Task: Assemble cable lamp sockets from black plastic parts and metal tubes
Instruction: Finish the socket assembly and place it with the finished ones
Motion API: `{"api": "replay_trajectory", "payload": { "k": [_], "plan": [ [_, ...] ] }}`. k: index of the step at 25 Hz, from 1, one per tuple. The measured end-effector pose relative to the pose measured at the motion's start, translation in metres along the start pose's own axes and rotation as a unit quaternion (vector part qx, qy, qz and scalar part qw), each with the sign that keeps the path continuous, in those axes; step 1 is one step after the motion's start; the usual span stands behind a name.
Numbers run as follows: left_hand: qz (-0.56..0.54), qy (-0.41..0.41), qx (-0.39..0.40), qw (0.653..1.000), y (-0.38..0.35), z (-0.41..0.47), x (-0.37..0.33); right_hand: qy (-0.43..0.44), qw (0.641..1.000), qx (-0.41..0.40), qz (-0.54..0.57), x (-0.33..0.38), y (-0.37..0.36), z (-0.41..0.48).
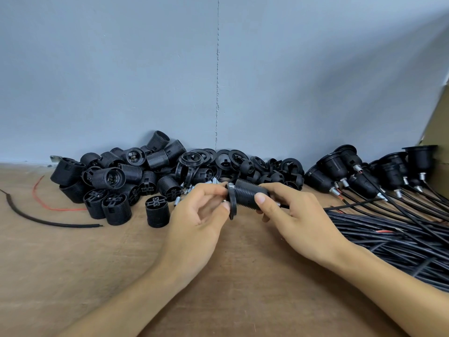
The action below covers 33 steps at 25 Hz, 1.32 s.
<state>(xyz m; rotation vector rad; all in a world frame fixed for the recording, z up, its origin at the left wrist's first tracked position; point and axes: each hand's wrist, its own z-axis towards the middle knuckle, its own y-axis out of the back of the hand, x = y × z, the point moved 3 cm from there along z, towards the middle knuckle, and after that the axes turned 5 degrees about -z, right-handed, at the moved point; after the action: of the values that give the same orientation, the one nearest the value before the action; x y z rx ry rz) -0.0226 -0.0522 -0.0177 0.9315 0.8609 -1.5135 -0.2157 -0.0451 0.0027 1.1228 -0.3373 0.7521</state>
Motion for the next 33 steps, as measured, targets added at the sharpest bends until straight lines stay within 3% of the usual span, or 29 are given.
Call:
{"api": "replay_trajectory", "payload": {
  "k": [8,13,18,29,33],
  "plan": [
    [-0.021,0.045,0.004,0.999,-0.003,0.001,0.004,0.03,0.997,0.01,-0.065,0.003,0.001,-0.001],
    [-0.015,0.078,-0.016,0.997,-0.004,0.004,0.015,0.094,0.983,-0.007,-0.157,0.015,-0.004,-0.006],
    [-0.01,0.106,0.012,0.994,-0.007,0.001,0.018,0.083,0.988,-0.003,-0.13,0.016,-0.004,-0.006],
    [0.089,0.024,0.056,0.994,-0.012,-0.003,0.014,0.045,0.996,0.024,-0.076,0.015,-0.005,-0.004],
    [0.125,-0.001,0.032,0.992,-0.012,-0.003,0.015,0.043,0.995,0.044,-0.077,0.014,-0.004,-0.003]
  ]
}}
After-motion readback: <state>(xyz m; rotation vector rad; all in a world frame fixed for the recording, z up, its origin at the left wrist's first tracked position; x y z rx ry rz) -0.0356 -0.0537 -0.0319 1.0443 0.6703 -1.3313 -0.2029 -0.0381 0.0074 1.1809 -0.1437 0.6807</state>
